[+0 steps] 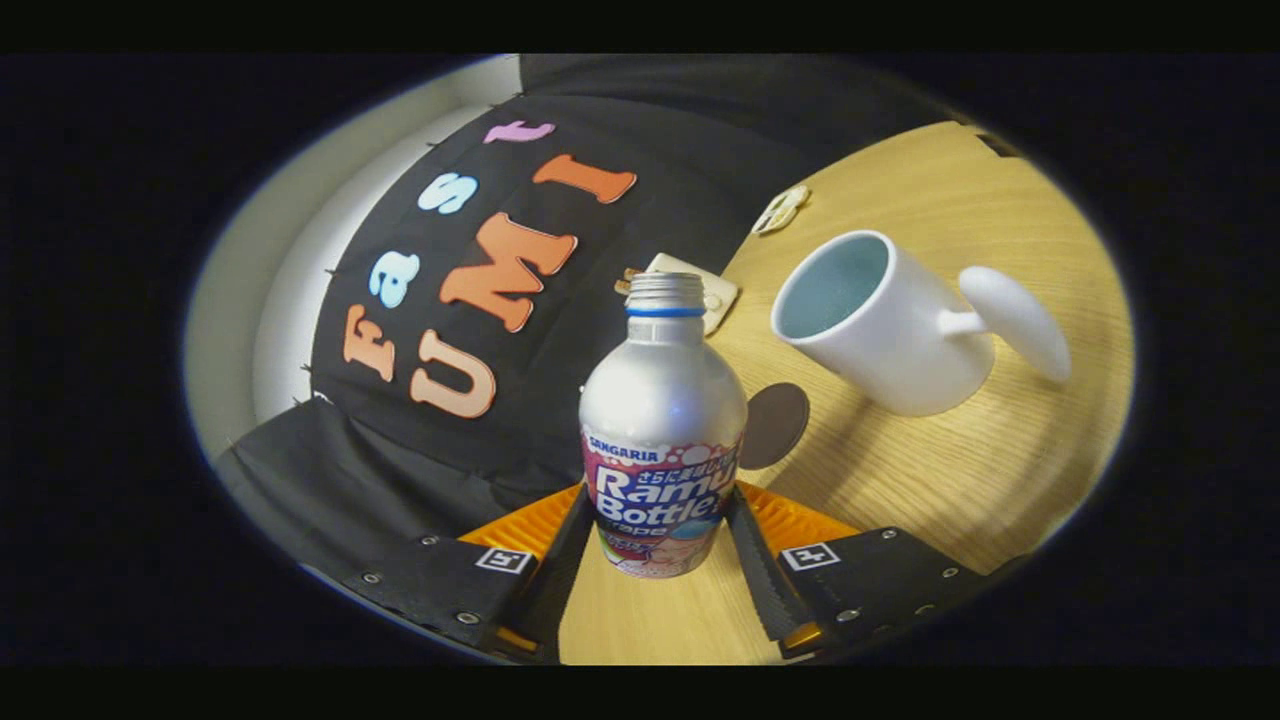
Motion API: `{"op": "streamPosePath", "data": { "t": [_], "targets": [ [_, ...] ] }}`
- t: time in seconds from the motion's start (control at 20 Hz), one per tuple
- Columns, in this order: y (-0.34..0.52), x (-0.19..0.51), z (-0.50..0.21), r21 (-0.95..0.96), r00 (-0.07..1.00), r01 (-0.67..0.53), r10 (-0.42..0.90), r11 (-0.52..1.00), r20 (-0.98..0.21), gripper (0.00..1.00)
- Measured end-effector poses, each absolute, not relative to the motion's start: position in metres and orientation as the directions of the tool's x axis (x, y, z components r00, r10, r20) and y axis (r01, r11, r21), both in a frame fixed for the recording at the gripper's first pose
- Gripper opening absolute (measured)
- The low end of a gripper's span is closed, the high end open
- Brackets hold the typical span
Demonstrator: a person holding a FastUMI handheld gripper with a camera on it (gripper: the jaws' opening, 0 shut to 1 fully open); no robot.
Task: Take the bottle from table, then pour the juice into the cup, finally place the bottle on the coaster
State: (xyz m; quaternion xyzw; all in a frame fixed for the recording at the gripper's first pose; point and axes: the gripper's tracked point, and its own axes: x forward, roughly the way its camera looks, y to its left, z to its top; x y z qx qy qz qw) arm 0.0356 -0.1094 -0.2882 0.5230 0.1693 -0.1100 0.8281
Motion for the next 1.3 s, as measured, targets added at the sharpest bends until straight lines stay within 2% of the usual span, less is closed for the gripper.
{"op": "streamPosePath", "data": {
  "t": [0.8,1.3],
  "targets": [
    [-0.111,0.046,-0.249,0.947,0.947,0.322,-0.013,-0.004,-0.322,0.75],
    [-0.113,0.058,-0.24,0.935,0.95,0.308,-0.007,-0.178,-0.314,0.75]
  ]
}}
